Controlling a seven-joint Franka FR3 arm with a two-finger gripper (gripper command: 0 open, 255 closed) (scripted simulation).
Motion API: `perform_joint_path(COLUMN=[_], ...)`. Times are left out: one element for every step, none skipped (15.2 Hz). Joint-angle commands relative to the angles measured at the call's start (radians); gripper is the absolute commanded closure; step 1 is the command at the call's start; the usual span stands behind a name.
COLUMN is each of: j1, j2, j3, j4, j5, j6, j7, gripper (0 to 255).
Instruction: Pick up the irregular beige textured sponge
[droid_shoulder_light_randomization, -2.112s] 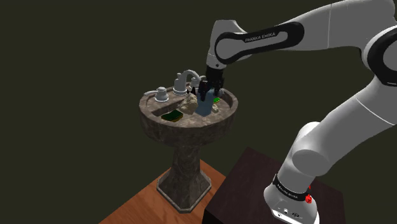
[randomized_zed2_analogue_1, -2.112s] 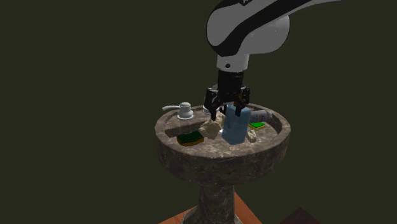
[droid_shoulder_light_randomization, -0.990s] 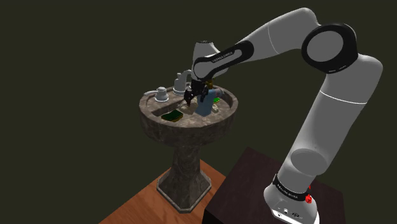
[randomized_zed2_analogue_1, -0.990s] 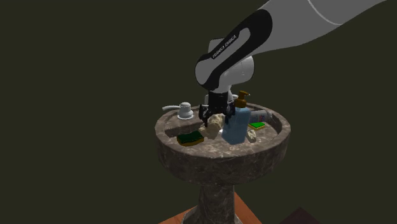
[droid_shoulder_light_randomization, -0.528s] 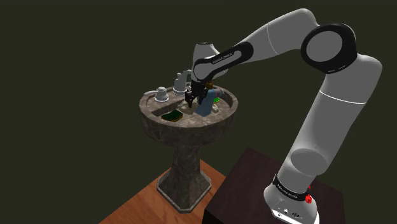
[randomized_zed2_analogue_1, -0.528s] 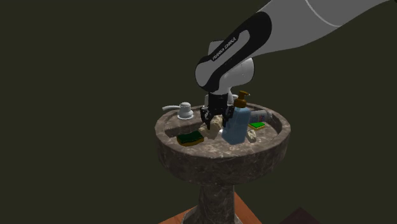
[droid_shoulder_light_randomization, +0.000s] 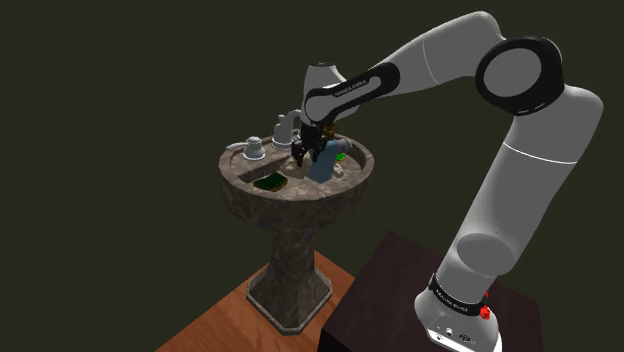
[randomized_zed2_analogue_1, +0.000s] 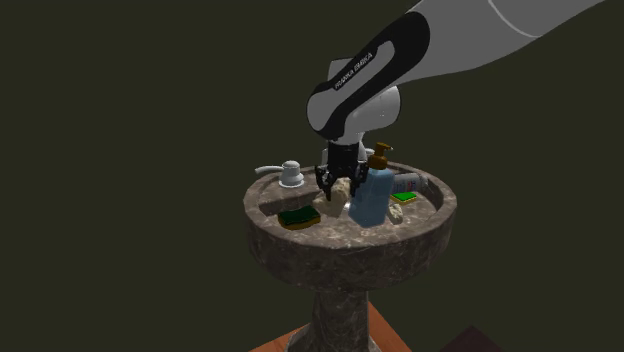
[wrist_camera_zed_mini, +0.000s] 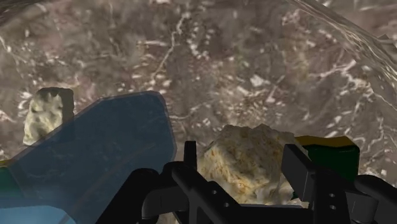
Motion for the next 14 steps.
perform_joint_path(j1=[0.001,0.001,0.001,0.001,0.001,0.001,0.001,0.001,0.002,0.002,0.002,0.002,0.002,0.002], j2=[-0.009,-0.014,-0.019,-0.024,-0.028,-0.033,-0.037,-0.04,-0.044,-0.048,-0.051,-0.054,-0.054,-0.054], j3=[0.001,0.001,0.001,0.001,0.001,0.001,0.001,0.001,0.002,0.002,0.002,0.002,0.002,0.002], j4=[0.017,0.025,0.033,0.041,0.05,0.058,0.067,0.077,0.086,0.096,0.105,0.116,0.117,0.117], j5=[0.001,0.002,0.002,0.003,0.004,0.004,0.005,0.005,0.006,0.006,0.007,0.007,0.007,0.007], j6=[-0.025,-0.038,-0.051,-0.064,-0.077,-0.09,-0.103,-0.116,-0.129,-0.142,-0.155,-0.169,-0.17,-0.171], j7=[-0.001,-0.002,-0.003,-0.004,-0.005,-0.006,-0.007,-0.007,-0.008,-0.009,-0.01,-0.011,-0.011,-0.011], gripper=[255,255,255,255,255,255,255,255,255,255,255,255,255,255])
